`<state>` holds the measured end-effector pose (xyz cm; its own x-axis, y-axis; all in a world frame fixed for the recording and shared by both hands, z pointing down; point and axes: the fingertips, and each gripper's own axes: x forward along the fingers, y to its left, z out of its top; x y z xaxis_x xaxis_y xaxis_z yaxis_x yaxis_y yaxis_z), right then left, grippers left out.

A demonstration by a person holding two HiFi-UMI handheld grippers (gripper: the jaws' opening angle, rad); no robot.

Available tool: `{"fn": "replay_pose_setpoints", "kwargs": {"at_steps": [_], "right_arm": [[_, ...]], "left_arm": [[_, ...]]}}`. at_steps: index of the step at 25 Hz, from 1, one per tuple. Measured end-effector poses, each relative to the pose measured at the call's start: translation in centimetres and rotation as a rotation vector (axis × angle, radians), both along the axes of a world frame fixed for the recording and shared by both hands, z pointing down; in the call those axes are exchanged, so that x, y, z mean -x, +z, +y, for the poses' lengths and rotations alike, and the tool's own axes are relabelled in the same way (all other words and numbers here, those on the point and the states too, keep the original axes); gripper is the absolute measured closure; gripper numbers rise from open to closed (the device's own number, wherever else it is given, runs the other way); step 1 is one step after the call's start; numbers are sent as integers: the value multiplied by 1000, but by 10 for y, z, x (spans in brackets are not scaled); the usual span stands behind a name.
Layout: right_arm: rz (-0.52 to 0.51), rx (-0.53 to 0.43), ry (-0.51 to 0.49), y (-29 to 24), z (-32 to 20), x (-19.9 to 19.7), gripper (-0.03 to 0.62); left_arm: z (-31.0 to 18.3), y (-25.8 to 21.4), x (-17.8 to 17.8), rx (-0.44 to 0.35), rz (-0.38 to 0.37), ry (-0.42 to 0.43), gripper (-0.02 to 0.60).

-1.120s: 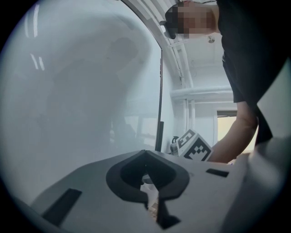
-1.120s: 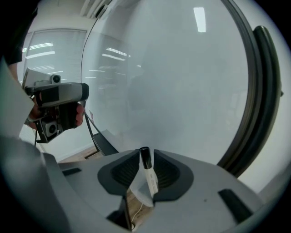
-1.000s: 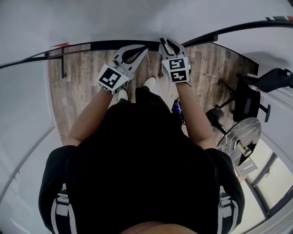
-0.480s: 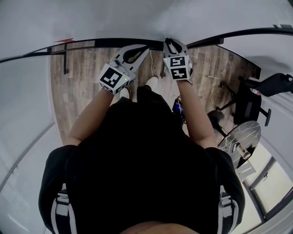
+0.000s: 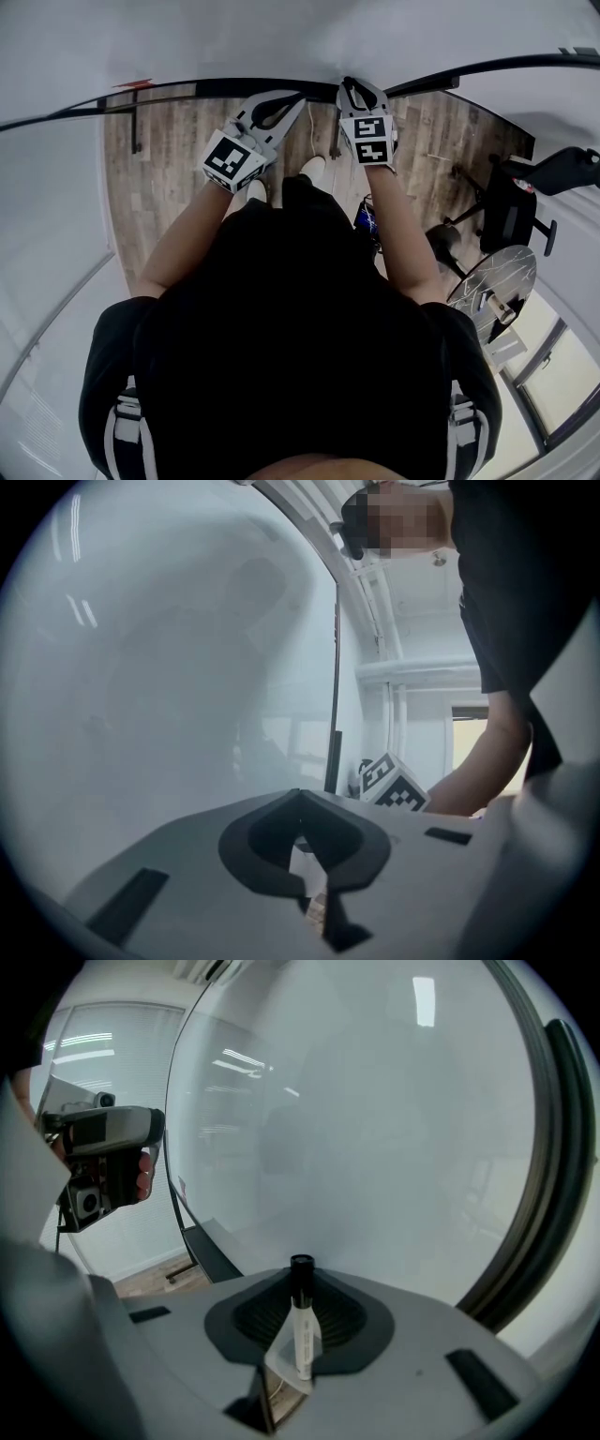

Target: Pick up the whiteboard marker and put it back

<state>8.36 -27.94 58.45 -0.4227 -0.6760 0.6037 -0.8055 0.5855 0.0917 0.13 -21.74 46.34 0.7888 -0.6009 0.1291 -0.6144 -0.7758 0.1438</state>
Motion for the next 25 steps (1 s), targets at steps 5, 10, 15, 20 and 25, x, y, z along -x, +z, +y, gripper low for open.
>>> {"fn": "replay_pose_setpoints", "kwargs": {"at_steps": [5, 10, 15, 20, 25], "right_arm": [[-20, -23, 8, -11, 0, -1, 528], [-32, -40, 14, -21, 2, -2, 528], [-45, -65, 31, -34, 8, -6, 528], [-56, -101, 49, -51, 13, -9, 528], [-94, -136, 54, -74, 23, -9, 528]], "left_arm": [[2, -4, 1, -6, -1, 7, 578], [4, -9, 0, -20, -4, 18, 578], [11, -17, -1, -34, -5, 30, 578], [19, -27, -2, -54, -6, 44, 578], [27, -36, -2, -75, -4, 57, 578]]}}
